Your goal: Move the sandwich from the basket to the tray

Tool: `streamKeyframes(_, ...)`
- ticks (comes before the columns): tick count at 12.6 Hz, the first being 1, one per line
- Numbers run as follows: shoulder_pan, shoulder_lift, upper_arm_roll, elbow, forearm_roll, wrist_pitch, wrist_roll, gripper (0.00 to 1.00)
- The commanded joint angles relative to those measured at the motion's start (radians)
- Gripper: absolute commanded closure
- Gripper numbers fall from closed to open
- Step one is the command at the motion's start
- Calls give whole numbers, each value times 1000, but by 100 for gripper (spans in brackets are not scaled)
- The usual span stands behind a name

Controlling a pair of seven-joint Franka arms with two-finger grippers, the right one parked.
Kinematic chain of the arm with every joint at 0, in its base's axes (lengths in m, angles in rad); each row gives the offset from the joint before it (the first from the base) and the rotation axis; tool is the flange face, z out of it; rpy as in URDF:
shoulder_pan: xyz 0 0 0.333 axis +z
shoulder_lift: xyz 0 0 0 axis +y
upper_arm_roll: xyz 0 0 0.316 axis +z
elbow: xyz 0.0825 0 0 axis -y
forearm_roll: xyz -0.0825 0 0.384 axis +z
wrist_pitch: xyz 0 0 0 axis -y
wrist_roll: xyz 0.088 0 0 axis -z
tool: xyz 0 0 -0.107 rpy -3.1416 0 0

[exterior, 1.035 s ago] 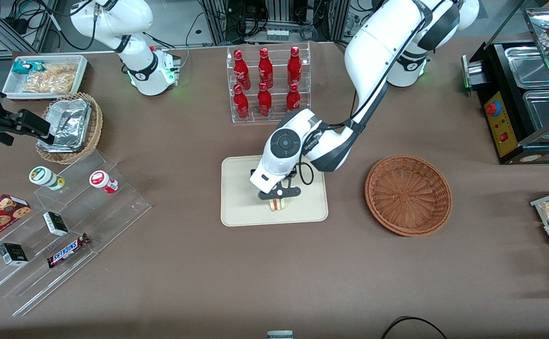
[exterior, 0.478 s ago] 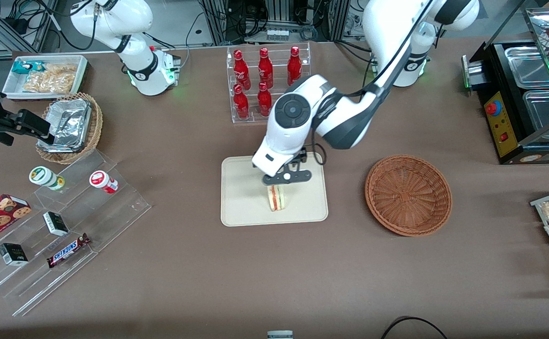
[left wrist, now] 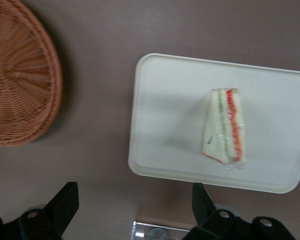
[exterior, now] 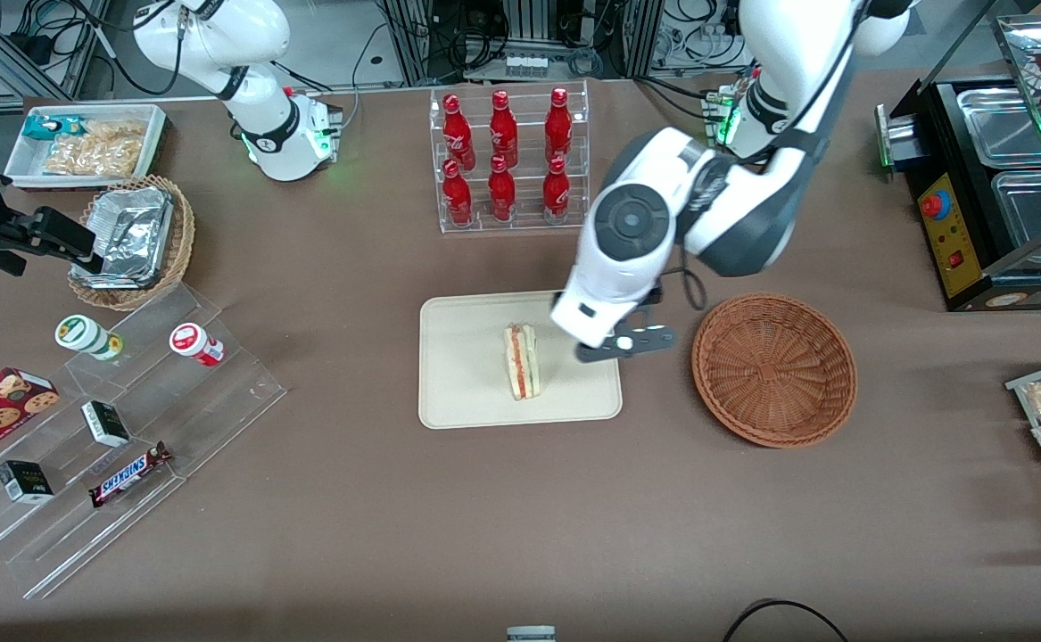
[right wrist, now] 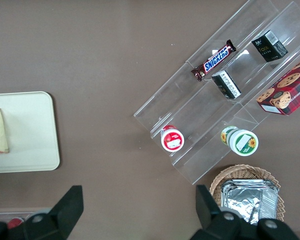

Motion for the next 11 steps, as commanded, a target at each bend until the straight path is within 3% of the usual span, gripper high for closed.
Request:
streamKeyframes(1,10,-56,53,-59,-4,-41,18,0)
streamKeyframes(7,131,-191,55,-214,-1,-44,185,0)
streamKeyframes(11,235,-360,50,-372,10,-59,347,0)
